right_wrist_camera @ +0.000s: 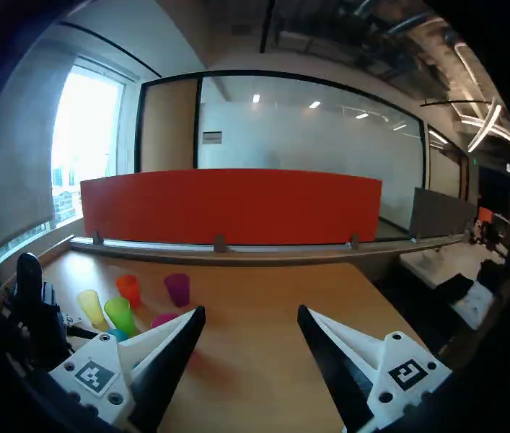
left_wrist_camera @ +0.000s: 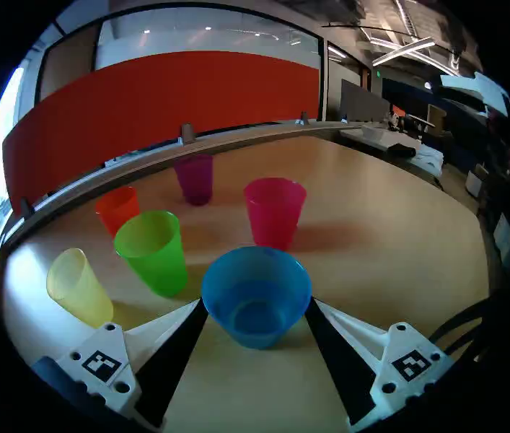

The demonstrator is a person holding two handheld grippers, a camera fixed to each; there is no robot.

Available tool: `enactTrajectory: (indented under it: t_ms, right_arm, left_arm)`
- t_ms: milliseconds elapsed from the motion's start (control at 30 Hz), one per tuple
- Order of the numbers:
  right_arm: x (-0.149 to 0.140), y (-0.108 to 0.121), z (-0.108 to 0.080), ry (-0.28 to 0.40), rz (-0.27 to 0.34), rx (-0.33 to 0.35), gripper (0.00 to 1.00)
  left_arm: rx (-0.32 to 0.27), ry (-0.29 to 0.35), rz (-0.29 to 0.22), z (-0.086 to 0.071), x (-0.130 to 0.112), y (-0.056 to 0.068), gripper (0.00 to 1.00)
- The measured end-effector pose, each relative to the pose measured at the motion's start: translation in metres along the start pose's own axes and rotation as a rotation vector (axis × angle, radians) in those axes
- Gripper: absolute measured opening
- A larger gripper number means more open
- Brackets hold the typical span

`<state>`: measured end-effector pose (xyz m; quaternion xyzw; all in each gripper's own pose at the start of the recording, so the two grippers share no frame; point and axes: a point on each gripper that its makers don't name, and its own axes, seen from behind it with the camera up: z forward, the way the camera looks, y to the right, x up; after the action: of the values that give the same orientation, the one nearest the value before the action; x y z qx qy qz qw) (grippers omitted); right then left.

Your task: Pour water

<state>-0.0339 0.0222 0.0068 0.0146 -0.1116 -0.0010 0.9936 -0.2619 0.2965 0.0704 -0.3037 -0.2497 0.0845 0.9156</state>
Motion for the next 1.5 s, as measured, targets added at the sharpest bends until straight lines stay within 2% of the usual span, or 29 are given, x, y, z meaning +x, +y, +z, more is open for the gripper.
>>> enactTrajectory:
  t_ms: [267, 633, 867, 1033, 1100, 1500]
  right_arm:
    - [-0.001, 0.002, 0.000, -0.001, 0.008, -0.001, 0.99]
    - [0.000, 0.005, 0.001, 0.000, 0.013, -0.005, 0.99]
    - [0.001, 0.007, 0.002, 0.003, 0.016, -0.008, 0.99]
    - [0.001, 0.009, 0.003, 0.002, 0.017, -0.010, 0.99]
    - [0.001, 0.009, 0.003, 0.002, 0.017, -0.010, 0.99]
    - [0.000, 0.009, 0.004, 0.002, 0.020, -0.009, 0.99]
  left_arm:
    - [0.002, -0.033, -0.015, 0.004, -0.003, -0.002, 0.97]
    - [0.005, -0.076, 0.001, 0.008, -0.011, -0.003, 0.96]
    - [0.005, -0.092, 0.001, 0.010, -0.014, -0.005, 0.91]
    - [0.002, -0.092, 0.005, 0.012, -0.013, -0.004, 0.86]
    - [0.000, -0.091, 0.004, 0.012, -0.013, -0.003, 0.79]
    - [-0.007, -0.068, -0.005, 0.009, -0.006, 0.001, 0.78]
